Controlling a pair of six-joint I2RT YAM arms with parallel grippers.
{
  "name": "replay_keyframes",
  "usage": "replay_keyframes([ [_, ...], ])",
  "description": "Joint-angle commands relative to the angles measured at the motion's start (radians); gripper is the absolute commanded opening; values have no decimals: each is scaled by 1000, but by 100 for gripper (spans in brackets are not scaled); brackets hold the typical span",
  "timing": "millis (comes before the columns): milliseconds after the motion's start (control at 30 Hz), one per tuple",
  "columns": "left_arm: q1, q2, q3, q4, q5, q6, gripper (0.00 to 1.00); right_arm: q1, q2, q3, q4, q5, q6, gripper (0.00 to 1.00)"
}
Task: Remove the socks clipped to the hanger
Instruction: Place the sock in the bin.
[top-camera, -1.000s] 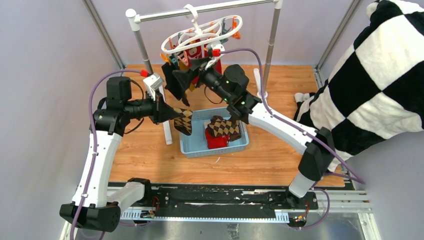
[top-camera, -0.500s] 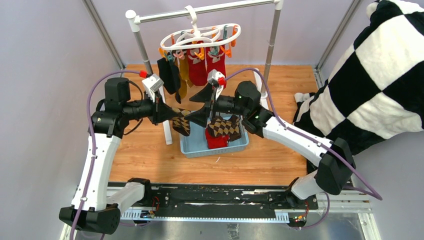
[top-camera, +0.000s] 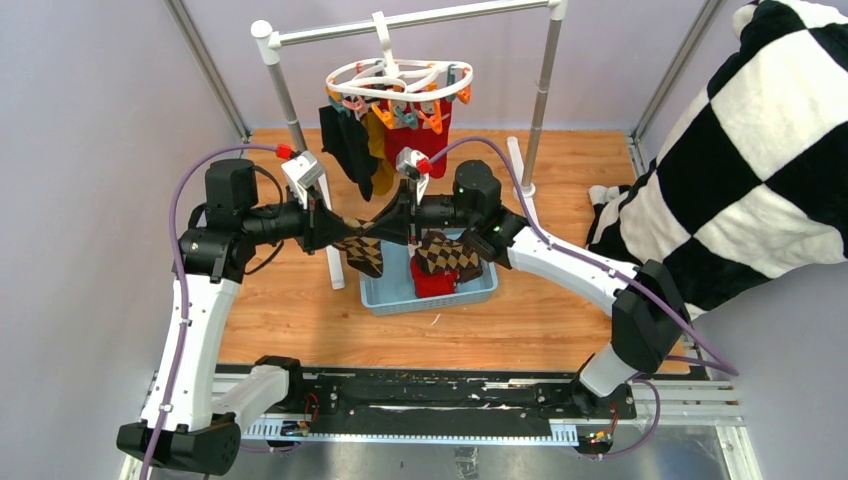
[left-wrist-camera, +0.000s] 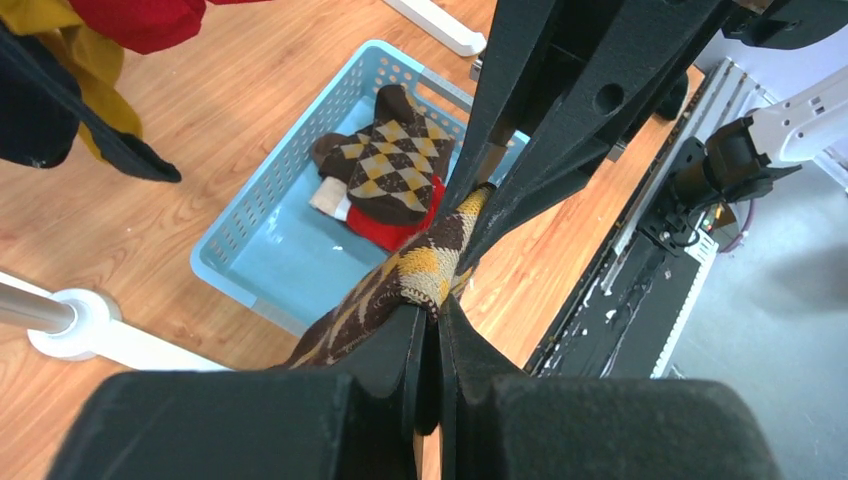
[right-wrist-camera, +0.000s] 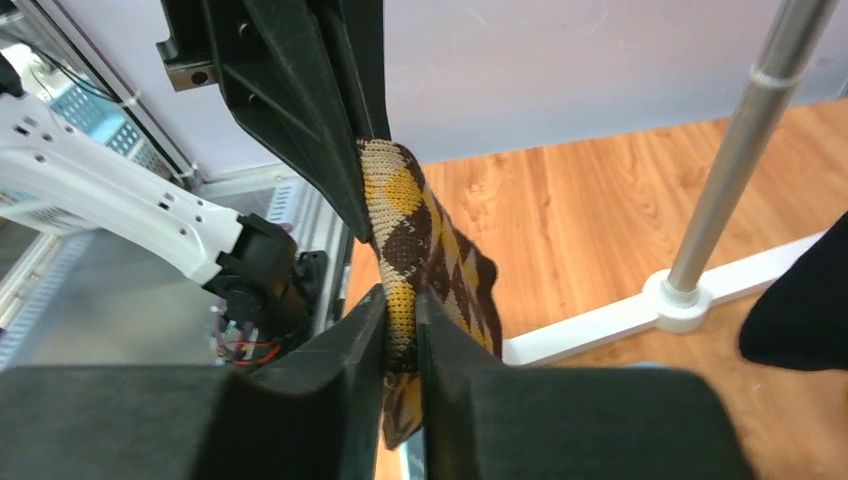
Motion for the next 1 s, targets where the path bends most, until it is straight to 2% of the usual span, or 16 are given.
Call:
replay_keyframes([
  [0, -6, -5, -4, 0, -7, 17, 25, -5, -34, 21, -46, 31, -25, 11],
  [100, -6, -5, 2, -4, -72, 19, 73, -13, -74, -6, -123, 111, -60, 4],
  [133, -6, -2, 6, -4, -109, 18, 84, -19, -92, -24, -141, 137, -62, 2],
  [233, 3, 10, 28, -5, -219, 20, 98, -51, -116, -93, -175, 186, -31, 0],
  [467, 105, 39, 64, -5, -345, -8, 100, -125, -130, -295, -282, 378, 34, 4],
  [567, 151, 39, 56, -5, -345, -8, 100, -145, -128, -342, -340, 531, 16, 17],
  [633, 170, 40, 53, -5, -332, -11, 100, -145, -135, -327, -415, 653, -8, 33],
  [733, 190, 41, 53, -5, -328, -12, 100, -143, -175, -291, -516, 799, -27, 49],
  [833, 209, 43, 55, -5, -324, -15, 100, -144, -241, -280, -524, 868, -35, 53],
  [967, 225, 43, 52, -5, -320, -17, 100, -142, -265, -250, -523, 799, 0, 53],
])
